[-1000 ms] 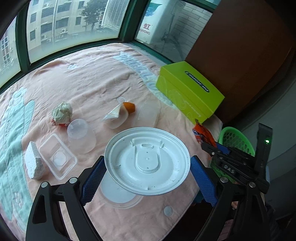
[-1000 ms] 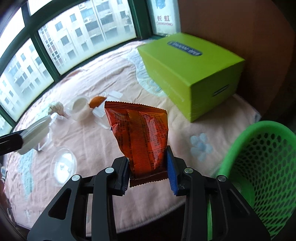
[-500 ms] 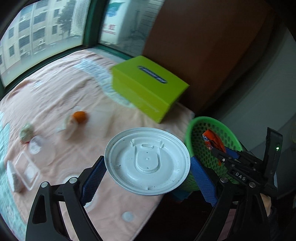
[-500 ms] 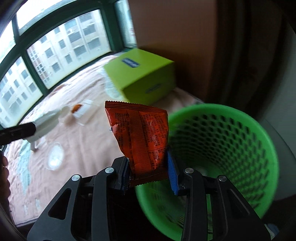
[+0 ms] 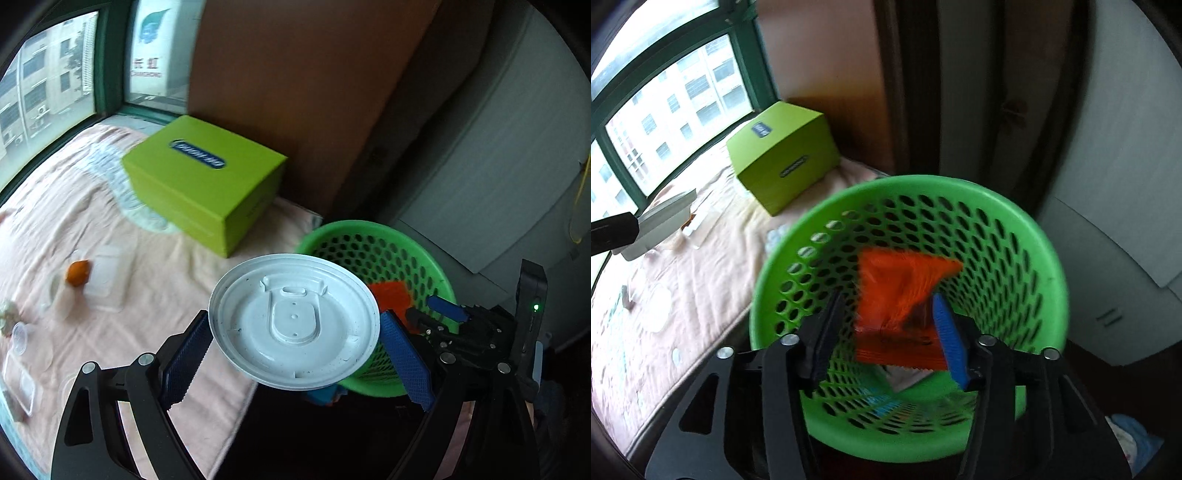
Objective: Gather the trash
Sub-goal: 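Drop the orange packet into the basket with the right tool while the left tool drops the lid in, then move both tools back over the table, the left tool to the white foam block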
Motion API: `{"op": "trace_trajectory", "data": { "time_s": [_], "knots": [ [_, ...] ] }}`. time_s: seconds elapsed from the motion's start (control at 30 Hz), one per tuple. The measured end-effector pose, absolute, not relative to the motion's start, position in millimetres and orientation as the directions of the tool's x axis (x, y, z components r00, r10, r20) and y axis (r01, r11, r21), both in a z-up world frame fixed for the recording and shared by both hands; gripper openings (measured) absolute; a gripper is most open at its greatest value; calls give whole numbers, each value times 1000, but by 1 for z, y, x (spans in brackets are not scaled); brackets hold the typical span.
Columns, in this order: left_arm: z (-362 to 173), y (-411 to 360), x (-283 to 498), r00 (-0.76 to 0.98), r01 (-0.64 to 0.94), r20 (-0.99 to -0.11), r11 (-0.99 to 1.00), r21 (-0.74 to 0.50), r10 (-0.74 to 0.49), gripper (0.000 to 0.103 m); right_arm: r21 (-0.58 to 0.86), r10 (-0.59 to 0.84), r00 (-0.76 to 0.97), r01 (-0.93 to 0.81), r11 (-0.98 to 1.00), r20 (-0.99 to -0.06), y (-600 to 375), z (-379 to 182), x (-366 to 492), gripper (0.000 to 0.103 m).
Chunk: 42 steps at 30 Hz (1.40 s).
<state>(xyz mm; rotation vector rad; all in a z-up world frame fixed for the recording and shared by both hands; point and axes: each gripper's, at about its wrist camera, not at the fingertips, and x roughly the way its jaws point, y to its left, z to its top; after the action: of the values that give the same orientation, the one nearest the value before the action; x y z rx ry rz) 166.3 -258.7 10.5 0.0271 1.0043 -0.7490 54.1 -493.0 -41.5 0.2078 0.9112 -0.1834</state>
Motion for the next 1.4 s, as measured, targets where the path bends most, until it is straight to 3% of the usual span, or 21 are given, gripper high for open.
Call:
{"op": "trace_trajectory", "data": {
  "time_s": [0.33,0.43,0.83,1.1,1.4],
  "knots": [
    [-5,-318,158,252,627,-796,719,-299,-551,87,110,-102,634,286,952,-767,-519,-27,21,56],
    [-14,-334,156,226,638,-807,709,-301,-546,88,102,-122,648,298,949,-752,-523,-21,9,70],
    [-29,-371,143,176,668,-821,679,-306,-543,90,115,-135,667,317,941,-732,-530,-16,-15,71],
    [-18,-350,138,206,654,-798,686,-318,-566,93,139,-106,682,294,946,-723,-517,-12,-14,73],
    [-5,-271,139,335,562,-793,783,-266,-509,93,152,-24,704,186,971,-710,-466,-7,1,75]
  ]
}}
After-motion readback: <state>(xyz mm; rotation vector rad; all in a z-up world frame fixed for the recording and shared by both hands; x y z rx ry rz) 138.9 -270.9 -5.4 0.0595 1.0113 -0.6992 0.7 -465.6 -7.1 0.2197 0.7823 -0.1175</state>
